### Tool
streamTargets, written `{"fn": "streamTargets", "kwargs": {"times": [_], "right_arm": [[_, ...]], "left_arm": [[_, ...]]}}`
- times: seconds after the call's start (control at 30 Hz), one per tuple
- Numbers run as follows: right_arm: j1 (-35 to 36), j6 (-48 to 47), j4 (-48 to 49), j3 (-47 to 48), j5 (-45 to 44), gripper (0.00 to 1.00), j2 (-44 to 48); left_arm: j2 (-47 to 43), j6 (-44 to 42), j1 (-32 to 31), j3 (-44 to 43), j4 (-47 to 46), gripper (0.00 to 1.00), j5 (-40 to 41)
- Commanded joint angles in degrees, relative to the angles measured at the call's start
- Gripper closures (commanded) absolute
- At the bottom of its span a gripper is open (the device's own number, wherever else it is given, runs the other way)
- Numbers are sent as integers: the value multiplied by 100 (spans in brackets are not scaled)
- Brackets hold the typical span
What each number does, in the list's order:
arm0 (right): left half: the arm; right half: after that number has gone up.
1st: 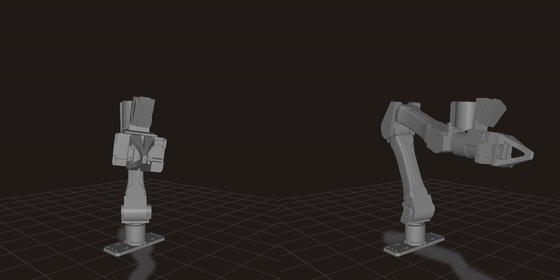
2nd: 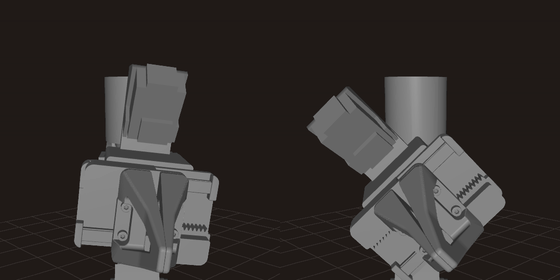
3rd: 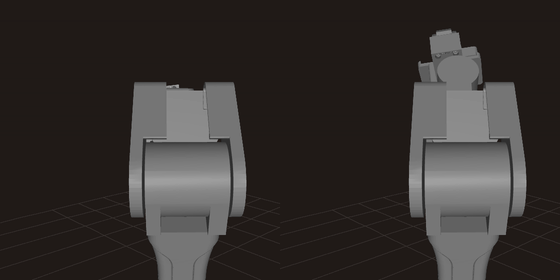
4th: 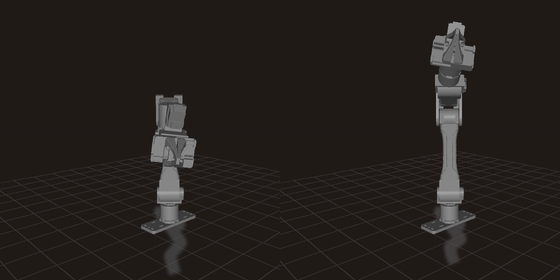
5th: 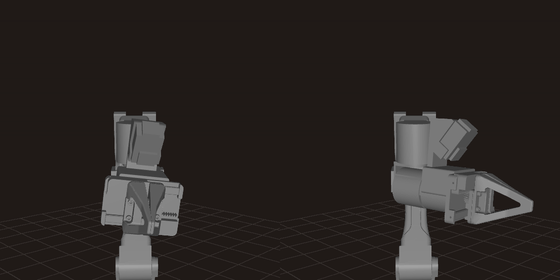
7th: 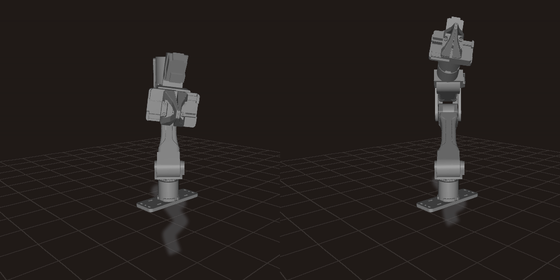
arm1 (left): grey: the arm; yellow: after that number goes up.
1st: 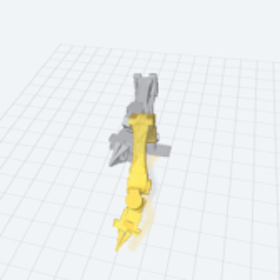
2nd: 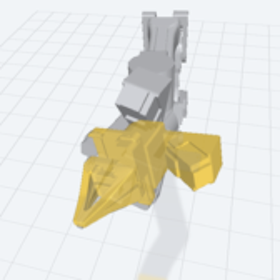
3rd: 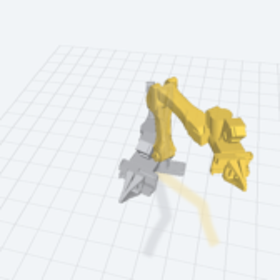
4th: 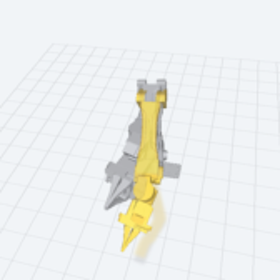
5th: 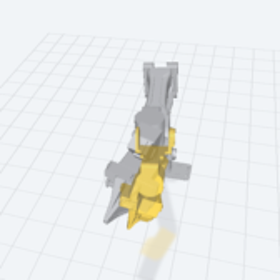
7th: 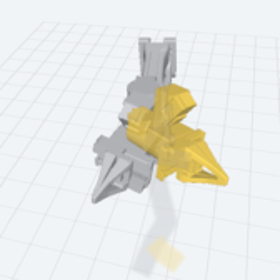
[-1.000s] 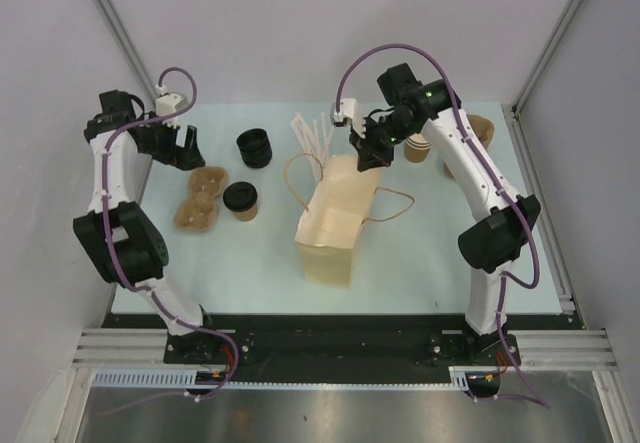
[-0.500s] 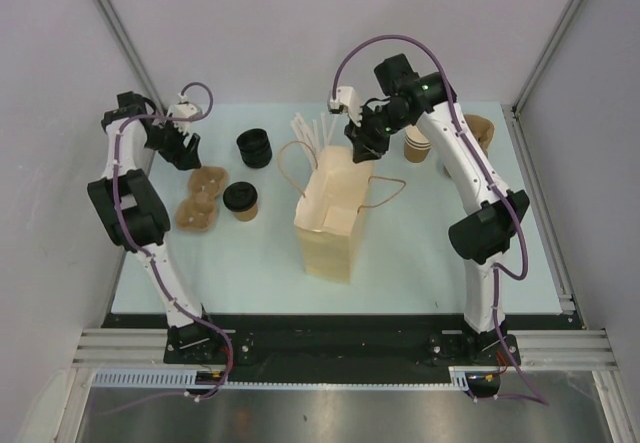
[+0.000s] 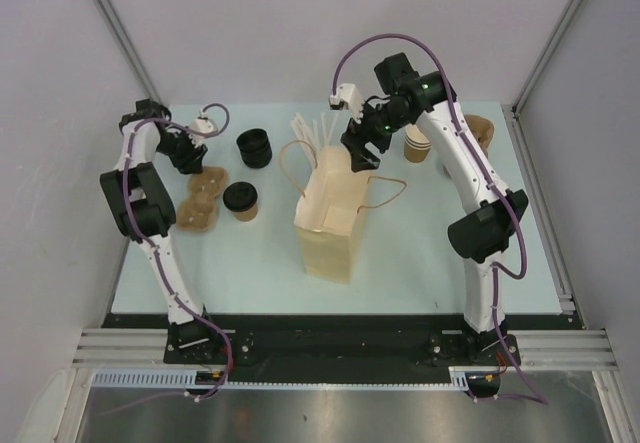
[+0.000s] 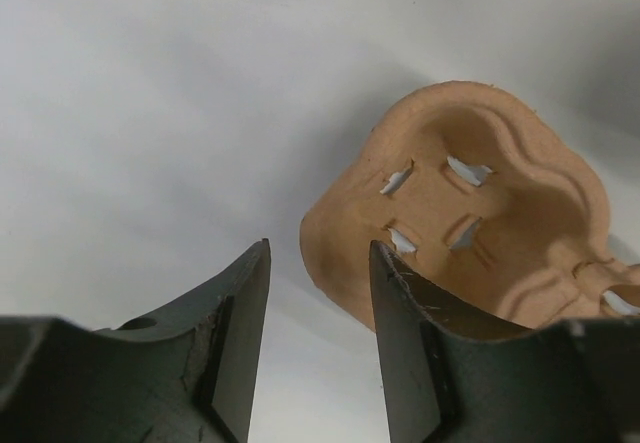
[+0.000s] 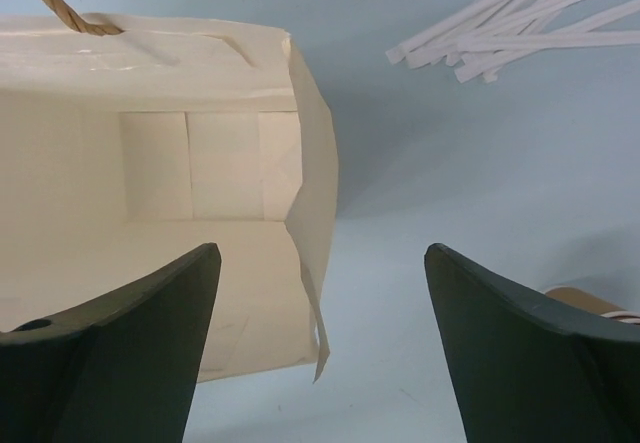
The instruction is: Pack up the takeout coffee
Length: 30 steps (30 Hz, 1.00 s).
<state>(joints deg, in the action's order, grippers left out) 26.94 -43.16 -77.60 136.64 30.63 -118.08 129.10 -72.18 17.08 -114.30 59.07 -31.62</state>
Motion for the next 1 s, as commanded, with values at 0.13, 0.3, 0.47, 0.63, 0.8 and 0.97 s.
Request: {"fn": "streamTargets", "kwargs": {"times": [0.13,0.3,0.47,0.63,0.8,0.97], "right_arm": [[-66,158,-914,223,48,3,-4],[-66,167,-923,135,30,3,22],[-75,185,-923,126,4,3,22],[-92,290,-923,152,-172,6,-31],[-233,396,-923,231,92,6,48],[-399,518,-923,232,320,6,206]], "left_arm": [[291,-674,-188,-303,44,55,94],[353,-718,-249,-330,-97,61,199],[379,-885,-267,-382,104,83,235],[265,-807,-276,-374,227,100,261],[-269,-307,-267,-295,298,100,24],[-1122,186,-267,-23,369,100,-73]]}}
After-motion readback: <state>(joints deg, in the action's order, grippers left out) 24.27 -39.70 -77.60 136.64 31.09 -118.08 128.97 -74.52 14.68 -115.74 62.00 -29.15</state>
